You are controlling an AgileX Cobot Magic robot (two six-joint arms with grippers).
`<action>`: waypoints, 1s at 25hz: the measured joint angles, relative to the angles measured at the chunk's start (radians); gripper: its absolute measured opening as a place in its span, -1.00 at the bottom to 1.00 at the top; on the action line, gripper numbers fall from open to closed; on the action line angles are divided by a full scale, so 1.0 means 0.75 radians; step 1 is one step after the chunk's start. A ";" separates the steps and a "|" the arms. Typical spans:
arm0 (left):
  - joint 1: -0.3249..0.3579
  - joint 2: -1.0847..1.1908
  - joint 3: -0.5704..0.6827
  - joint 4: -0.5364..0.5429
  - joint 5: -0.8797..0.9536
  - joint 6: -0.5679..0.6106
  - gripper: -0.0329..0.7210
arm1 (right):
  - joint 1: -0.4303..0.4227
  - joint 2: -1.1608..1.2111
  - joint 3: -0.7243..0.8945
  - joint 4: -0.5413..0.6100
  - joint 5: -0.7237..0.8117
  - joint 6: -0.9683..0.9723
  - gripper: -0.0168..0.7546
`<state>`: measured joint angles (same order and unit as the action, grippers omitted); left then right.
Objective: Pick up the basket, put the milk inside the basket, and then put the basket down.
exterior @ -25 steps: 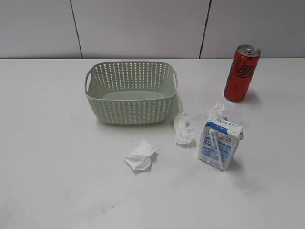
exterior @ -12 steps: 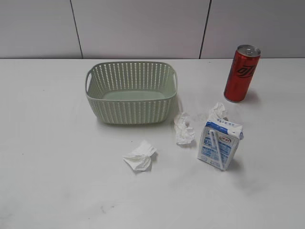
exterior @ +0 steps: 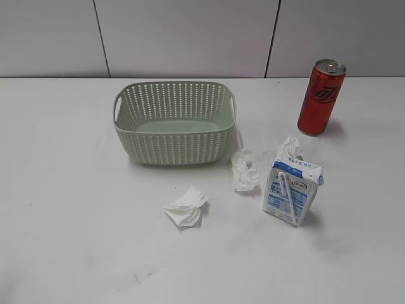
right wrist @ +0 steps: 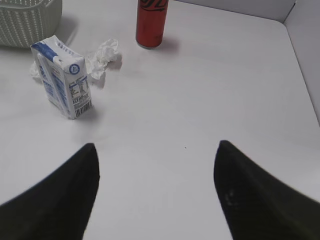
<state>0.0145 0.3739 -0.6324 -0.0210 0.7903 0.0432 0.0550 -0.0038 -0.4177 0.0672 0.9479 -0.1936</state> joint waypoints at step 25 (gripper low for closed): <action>-0.017 1.301 -0.737 -0.199 -0.055 0.152 0.64 | 0.000 0.000 0.000 0.001 0.000 0.000 0.50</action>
<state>0.0015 1.3494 -1.1855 -0.1702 0.7492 0.1571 0.0550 -0.0038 -0.4177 0.0680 0.9479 -0.1936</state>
